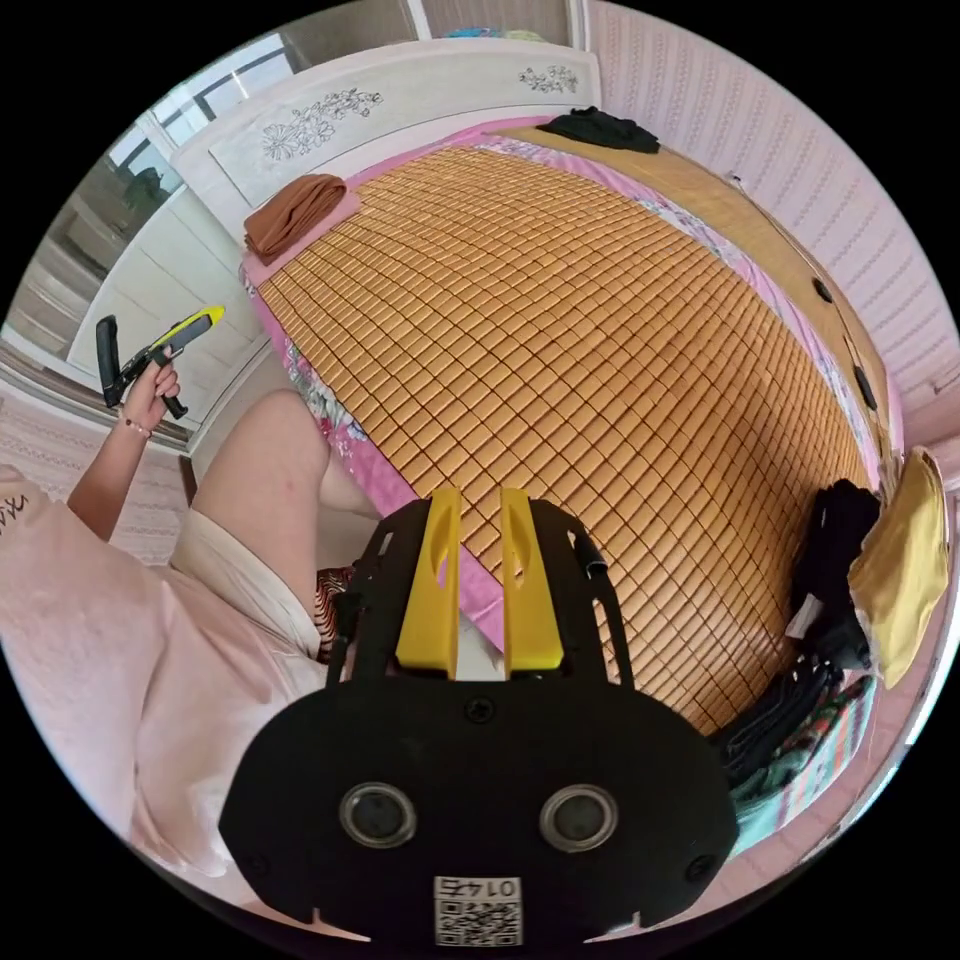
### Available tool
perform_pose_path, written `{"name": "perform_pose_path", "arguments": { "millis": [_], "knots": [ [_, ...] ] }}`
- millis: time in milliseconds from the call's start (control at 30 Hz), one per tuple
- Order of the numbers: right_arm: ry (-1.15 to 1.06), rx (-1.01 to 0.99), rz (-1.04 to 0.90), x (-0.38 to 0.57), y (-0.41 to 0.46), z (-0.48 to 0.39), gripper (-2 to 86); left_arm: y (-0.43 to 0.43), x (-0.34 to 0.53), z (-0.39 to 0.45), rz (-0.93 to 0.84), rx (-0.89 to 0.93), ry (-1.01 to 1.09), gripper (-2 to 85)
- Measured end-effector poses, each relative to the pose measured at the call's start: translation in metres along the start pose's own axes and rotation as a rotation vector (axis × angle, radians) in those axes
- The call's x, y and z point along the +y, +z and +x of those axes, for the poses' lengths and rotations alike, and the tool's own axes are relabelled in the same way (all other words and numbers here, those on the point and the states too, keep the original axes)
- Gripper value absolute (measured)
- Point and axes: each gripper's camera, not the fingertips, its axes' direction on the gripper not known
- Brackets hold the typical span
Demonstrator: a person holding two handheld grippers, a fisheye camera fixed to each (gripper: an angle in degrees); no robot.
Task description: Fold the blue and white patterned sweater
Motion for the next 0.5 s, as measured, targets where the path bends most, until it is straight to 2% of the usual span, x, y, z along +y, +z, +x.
{"name": "perform_pose_path", "arguments": {
  "millis": [33, 167, 300, 367, 500],
  "knots": [
    [0.049, 0.044, 0.034, 0.034, -0.016, 0.016, 6.7, 0.001, -0.003, 0.023, 0.018, 0.034, 0.043, -0.7],
    [0.232, 0.134, 0.141, 0.156, -0.068, 0.071, 6.8, 0.020, -0.025, 0.172, 0.089, 0.363, 0.280, 1.5],
    [0.390, 0.225, 0.203, 0.262, -0.106, 0.117, 7.0, 0.054, -0.032, 0.318, 0.007, 0.622, 0.470, 5.0],
    [0.508, 0.344, 0.221, 0.331, -0.126, 0.147, 7.3, 0.067, -0.030, 0.378, -0.042, 0.698, 0.546, 6.2],
    [0.665, 0.447, 0.223, 0.418, -0.150, 0.193, 7.9, 0.093, -0.025, 0.507, -0.095, 0.799, 0.723, 7.9]
  ]
}}
